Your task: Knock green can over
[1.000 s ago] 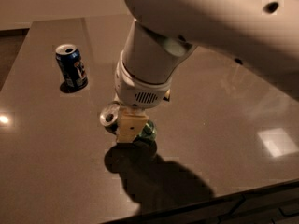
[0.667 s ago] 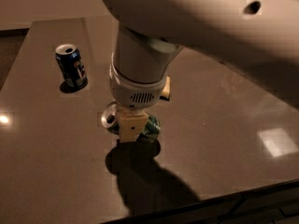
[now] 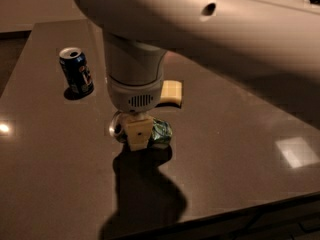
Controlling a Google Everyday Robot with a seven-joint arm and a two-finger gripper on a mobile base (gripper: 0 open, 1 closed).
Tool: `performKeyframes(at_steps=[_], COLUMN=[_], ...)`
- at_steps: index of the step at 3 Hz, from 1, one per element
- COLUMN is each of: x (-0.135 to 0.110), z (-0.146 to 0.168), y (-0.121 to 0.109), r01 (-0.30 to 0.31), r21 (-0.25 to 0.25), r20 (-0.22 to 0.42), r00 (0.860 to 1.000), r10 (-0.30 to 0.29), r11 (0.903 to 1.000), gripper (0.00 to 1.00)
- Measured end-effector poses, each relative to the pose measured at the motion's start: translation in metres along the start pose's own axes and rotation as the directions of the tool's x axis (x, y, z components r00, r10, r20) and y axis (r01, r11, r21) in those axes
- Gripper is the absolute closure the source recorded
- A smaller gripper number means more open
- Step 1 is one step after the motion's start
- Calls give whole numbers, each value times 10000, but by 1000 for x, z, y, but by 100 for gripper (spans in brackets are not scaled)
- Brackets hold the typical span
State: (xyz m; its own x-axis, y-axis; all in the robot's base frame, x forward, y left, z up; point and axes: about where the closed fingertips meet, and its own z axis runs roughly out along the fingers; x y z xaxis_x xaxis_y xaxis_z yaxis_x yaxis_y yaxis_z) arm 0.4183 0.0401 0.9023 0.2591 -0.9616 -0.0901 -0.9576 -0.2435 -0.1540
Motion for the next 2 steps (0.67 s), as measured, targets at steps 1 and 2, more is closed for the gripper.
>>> performKeyframes(at_steps=[1, 2], x=[0, -2], z=[10, 8], y=[-4, -5], r01=[203, 226], r21=[-313, -246], r20=[-364, -353], r00=[9991, 9991], r10=[-214, -235], r11=[9993, 9994], gripper=[37, 13])
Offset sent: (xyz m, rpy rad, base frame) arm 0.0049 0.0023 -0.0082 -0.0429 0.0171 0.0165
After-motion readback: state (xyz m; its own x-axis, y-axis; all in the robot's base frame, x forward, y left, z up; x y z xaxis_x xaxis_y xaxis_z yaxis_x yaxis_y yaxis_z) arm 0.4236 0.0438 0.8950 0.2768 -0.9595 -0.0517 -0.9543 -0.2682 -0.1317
